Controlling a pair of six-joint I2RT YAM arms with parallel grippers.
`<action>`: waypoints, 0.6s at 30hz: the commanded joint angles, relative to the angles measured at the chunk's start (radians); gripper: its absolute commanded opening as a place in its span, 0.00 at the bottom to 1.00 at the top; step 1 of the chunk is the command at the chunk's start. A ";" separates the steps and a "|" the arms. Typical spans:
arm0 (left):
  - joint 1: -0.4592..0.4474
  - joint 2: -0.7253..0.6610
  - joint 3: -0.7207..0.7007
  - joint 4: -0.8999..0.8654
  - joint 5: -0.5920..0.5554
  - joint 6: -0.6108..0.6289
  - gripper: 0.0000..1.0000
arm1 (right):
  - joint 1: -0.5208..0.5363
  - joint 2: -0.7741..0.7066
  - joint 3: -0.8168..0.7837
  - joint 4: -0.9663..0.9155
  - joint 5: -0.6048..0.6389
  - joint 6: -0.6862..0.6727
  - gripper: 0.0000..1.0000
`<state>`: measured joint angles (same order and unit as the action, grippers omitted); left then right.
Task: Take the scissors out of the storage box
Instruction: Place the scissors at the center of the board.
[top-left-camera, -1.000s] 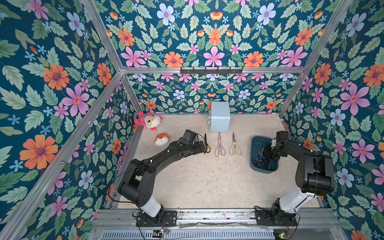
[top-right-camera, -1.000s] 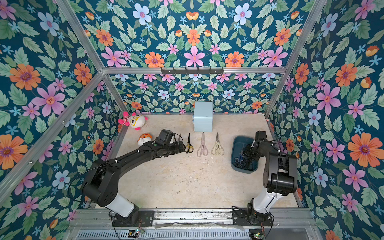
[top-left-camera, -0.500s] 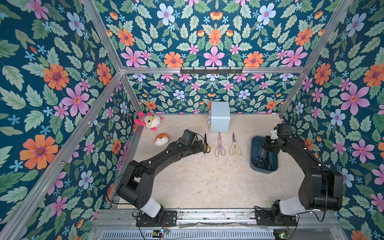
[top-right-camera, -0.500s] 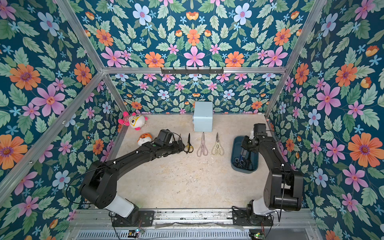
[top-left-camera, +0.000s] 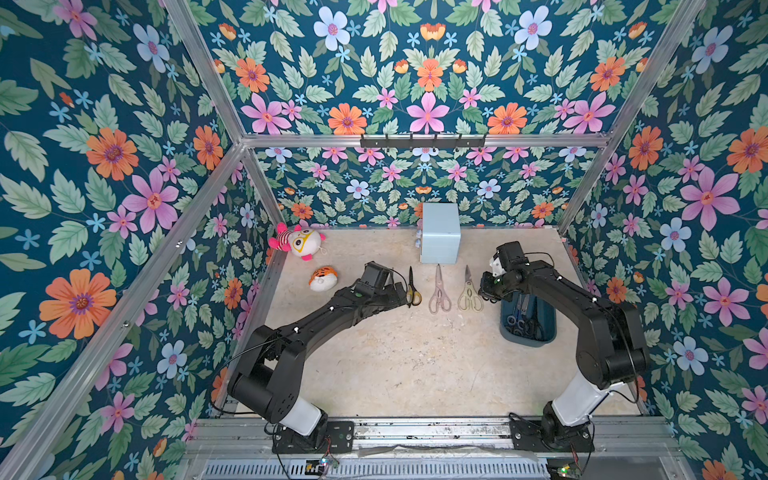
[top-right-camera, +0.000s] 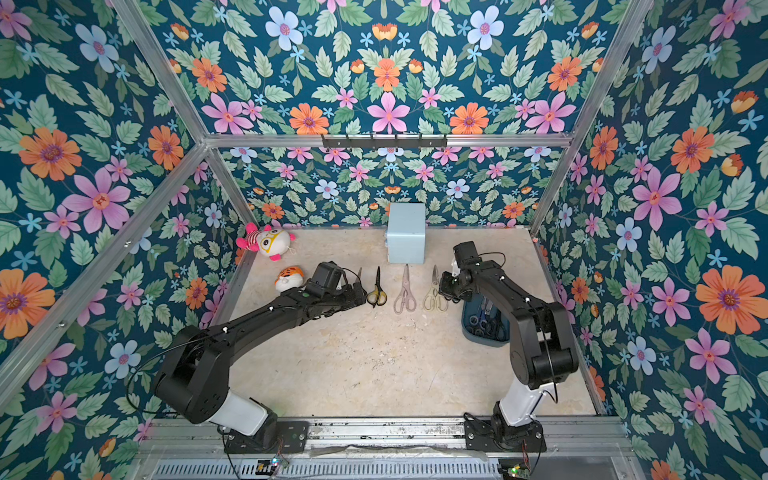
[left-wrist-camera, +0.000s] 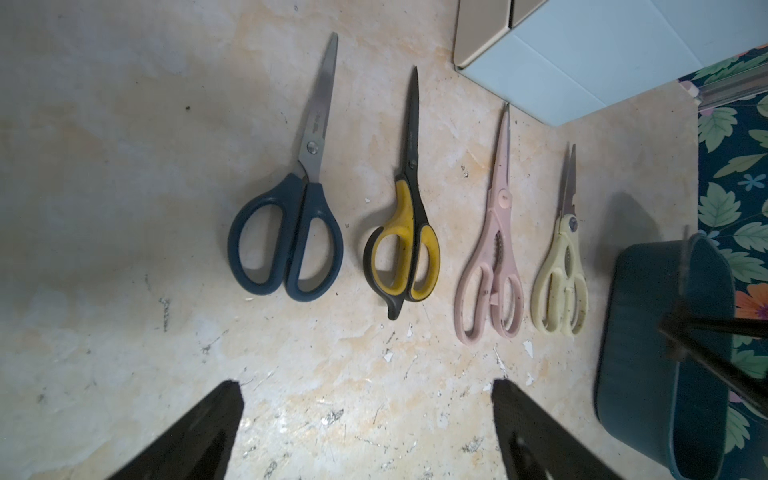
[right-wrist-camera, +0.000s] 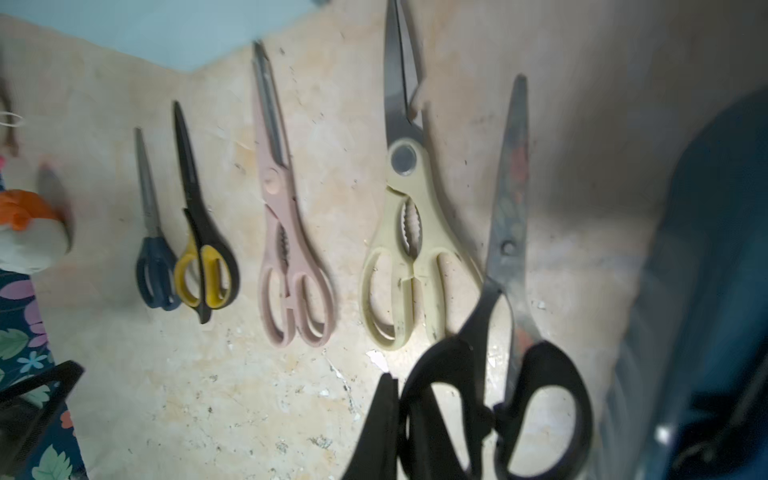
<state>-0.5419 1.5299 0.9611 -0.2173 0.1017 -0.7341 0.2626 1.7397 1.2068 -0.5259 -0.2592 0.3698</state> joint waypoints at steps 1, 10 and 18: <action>0.002 -0.010 -0.011 0.001 -0.025 -0.005 0.98 | 0.000 0.038 0.007 0.001 0.031 0.003 0.00; 0.006 0.000 -0.007 0.004 -0.026 -0.007 0.98 | 0.000 0.127 0.039 -0.074 0.181 -0.085 0.00; 0.007 0.009 -0.002 -0.004 -0.030 -0.001 0.98 | -0.002 0.164 0.036 -0.102 0.313 -0.135 0.00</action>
<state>-0.5373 1.5360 0.9516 -0.2188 0.0799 -0.7345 0.2615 1.8942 1.2392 -0.5964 -0.0238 0.2649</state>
